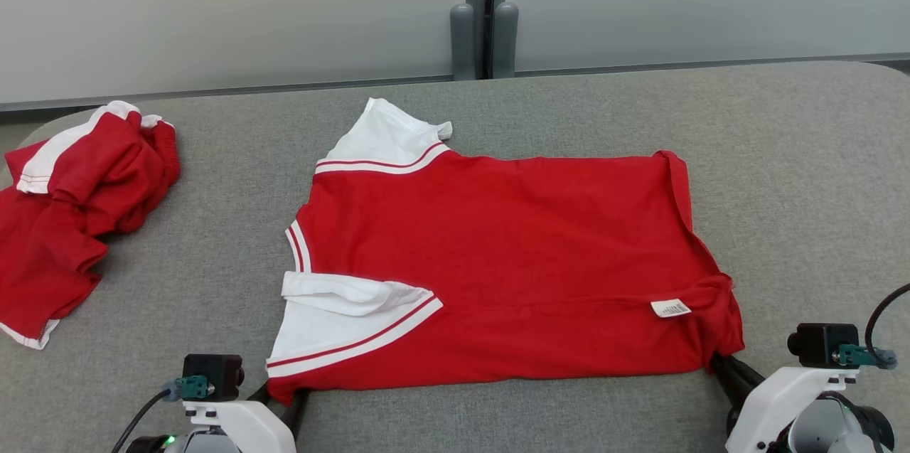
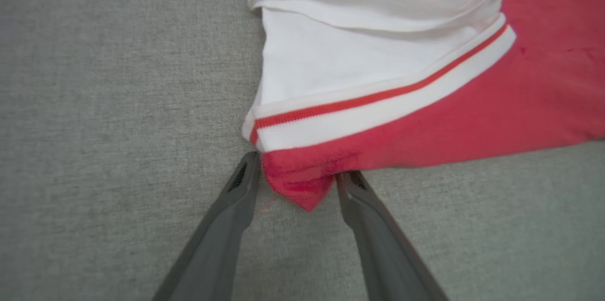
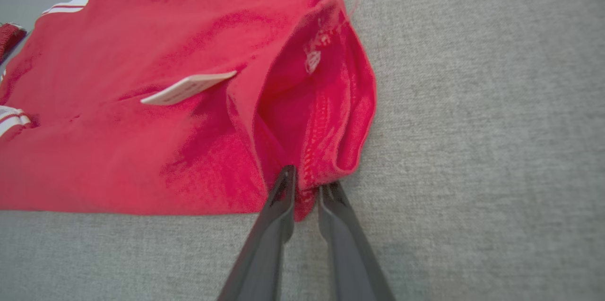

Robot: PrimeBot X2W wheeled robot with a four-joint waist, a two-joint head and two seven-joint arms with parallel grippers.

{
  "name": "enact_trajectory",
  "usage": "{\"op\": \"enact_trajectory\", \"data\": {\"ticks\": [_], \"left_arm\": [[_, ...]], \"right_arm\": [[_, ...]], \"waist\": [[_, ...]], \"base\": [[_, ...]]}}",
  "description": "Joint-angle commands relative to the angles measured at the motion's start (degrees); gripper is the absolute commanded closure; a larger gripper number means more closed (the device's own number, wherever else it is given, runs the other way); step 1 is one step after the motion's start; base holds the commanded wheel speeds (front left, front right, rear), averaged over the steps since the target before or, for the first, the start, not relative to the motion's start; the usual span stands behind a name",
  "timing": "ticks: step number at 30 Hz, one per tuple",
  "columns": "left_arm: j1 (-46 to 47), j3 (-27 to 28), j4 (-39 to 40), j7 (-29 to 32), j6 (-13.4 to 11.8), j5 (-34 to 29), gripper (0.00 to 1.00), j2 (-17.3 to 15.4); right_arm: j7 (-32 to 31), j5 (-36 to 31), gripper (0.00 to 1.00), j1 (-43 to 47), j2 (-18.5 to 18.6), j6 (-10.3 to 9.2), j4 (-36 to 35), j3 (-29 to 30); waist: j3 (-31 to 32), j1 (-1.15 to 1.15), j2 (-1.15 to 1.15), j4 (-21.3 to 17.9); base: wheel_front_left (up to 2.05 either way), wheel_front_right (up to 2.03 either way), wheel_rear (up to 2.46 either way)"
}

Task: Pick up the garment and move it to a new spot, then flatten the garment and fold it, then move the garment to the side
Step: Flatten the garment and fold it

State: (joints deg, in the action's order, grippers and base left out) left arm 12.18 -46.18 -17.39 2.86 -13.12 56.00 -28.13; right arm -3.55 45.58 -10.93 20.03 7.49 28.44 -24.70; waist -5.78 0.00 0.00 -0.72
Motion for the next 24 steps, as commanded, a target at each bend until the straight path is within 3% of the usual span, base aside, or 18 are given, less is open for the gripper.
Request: {"op": "enact_trajectory", "data": {"ticks": [1,8,14,24], "left_arm": [[0.74,-0.15,-0.65,-0.05,0.57,-0.07,1.0,0.05],[0.73,-0.16,-0.73,-0.39,1.41,-0.16,1.0,-0.97],[-1.02,-1.37,4.17,1.2,2.06,-1.41,1.0,-5.15],[-6.17,-3.42,18.78,8.61,-3.12,-1.79,1.0,-14.01]], "right_arm": [[0.12,-0.17,1.0,-0.5,0.15,0.01,-0.03,0.06],[0.42,1.32,1.0,-0.09,1.58,0.01,-1.22,1.13],[-3.17,3.41,1.0,2.35,5.15,0.01,-5.31,1.78],[-11.77,6.01,1.0,11.51,8.93,0.01,-13.35,6.78]], "waist": [[0.14,0.0,0.0,-0.09],[1.19,0.0,0.0,-0.14],[2.1,0.0,0.0,0.19],[3.77,0.0,0.0,0.61]], "base": [[0.0,0.0,0.0],[0.0,0.0,0.0],[0.0,0.0,0.0],[0.0,0.0,0.0]]}}
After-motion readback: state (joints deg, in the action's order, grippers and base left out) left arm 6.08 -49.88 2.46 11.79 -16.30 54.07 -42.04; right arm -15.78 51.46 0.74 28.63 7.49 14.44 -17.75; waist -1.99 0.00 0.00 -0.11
